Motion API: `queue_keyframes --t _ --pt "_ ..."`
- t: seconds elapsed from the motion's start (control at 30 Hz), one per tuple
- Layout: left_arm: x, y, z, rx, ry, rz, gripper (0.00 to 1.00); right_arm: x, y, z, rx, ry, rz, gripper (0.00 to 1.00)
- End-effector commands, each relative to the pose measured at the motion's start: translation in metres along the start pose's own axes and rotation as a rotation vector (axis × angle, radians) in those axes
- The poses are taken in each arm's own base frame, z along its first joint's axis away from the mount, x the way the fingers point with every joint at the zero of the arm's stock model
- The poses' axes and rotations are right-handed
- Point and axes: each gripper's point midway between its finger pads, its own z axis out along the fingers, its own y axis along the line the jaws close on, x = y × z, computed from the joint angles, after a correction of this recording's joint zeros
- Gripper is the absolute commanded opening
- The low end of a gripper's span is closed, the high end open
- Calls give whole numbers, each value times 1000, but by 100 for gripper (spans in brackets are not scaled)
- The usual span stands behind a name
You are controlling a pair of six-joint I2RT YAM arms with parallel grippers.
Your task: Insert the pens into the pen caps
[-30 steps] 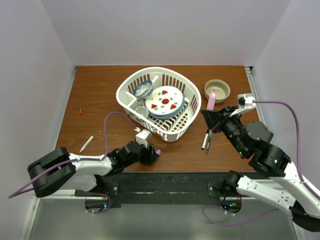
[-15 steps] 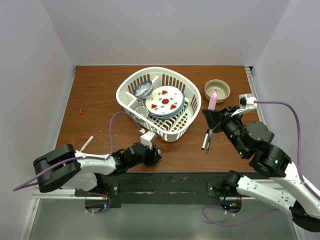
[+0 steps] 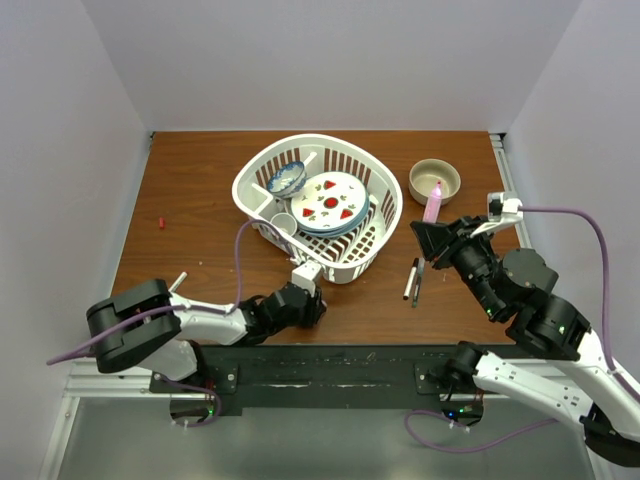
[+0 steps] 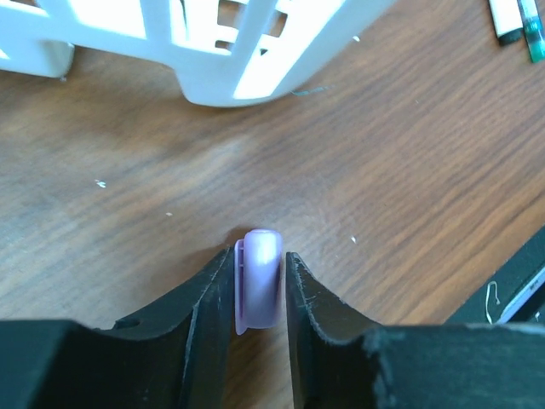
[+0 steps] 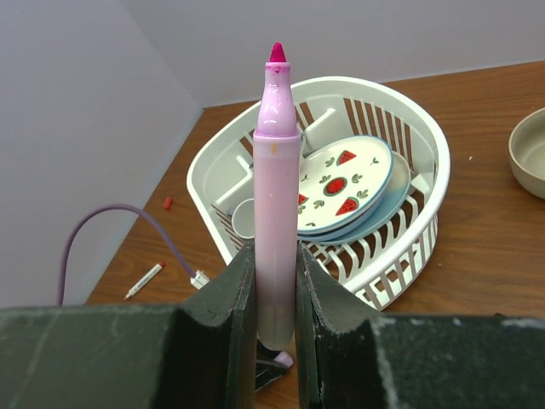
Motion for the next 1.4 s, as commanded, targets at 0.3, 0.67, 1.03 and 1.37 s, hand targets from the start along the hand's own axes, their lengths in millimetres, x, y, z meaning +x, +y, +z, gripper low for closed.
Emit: queue_keyframes --t 0.3,0.67,1.03,1.37 --pt "30 4 -20 -44 95 6 0 -7 -2 -4 10 -21 12 0" --pt "-30 -22 -56 42 -47 -117 0 38 1 -3 -52 103 20 0" --pt "-197 -94 -160 391 -496 -282 0 94 85 -20 -599 238 63 0" --pt "-317 -116 -242 486 -910 -275 0 105 123 -19 -794 227 134 0"
